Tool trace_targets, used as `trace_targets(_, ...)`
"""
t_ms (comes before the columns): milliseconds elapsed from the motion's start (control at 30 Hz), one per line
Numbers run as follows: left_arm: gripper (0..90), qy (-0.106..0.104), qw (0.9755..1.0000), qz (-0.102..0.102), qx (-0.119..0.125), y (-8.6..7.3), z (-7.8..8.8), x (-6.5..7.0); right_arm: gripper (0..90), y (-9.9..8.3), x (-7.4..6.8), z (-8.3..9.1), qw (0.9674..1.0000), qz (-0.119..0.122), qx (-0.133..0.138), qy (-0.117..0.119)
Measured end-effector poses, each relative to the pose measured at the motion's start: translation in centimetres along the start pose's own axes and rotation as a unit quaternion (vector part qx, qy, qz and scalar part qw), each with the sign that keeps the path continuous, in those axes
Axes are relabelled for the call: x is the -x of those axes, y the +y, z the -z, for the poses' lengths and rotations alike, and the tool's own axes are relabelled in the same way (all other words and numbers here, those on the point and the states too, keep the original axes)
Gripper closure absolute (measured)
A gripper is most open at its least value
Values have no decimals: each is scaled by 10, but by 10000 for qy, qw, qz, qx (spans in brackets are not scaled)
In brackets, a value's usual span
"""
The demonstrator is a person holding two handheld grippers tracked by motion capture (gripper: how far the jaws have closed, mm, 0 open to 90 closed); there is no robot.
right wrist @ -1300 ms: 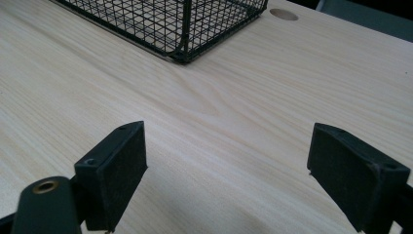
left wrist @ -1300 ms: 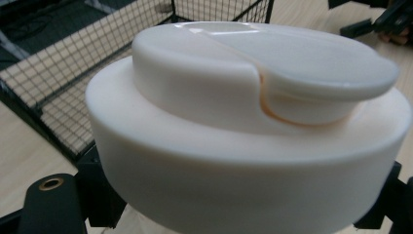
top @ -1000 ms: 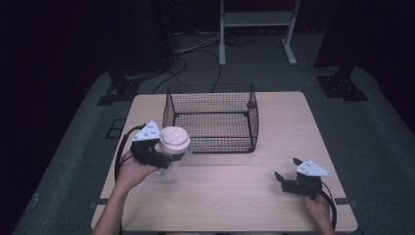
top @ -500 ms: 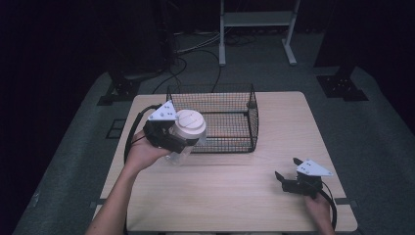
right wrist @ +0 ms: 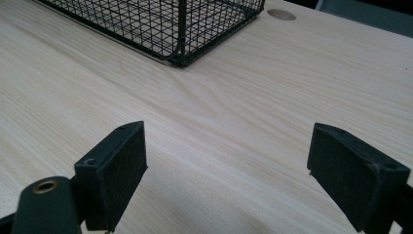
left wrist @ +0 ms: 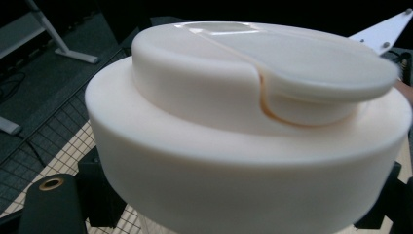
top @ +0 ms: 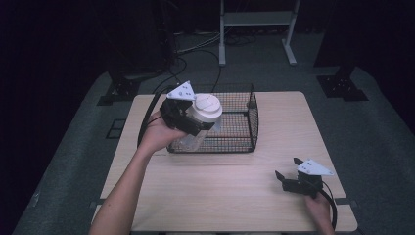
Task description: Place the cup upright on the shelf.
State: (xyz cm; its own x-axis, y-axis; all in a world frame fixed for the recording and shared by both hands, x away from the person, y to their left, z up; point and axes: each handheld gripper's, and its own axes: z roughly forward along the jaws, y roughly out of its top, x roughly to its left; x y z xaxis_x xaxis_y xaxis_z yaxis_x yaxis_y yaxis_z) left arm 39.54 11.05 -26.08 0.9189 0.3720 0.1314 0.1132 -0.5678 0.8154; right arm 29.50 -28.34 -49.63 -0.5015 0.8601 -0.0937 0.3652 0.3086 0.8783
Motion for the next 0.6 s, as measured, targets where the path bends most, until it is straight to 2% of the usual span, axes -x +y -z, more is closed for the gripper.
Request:
trace_targets(233, 154, -35, 9997, -68, -223, 12, -18, -12, 135, 0, 0, 0, 10000, -43, 2, 3)
trace_targets(433, 154, -131, 9996, -1, -256, 24, -38, -24, 135, 0, 1, 0, 10000, -55, 9, 8)
trace_targets(600, 154, -74, 9996, -47, -271, 31, -48, -30, 135, 0, 1, 0, 10000, -79, 24, 17)
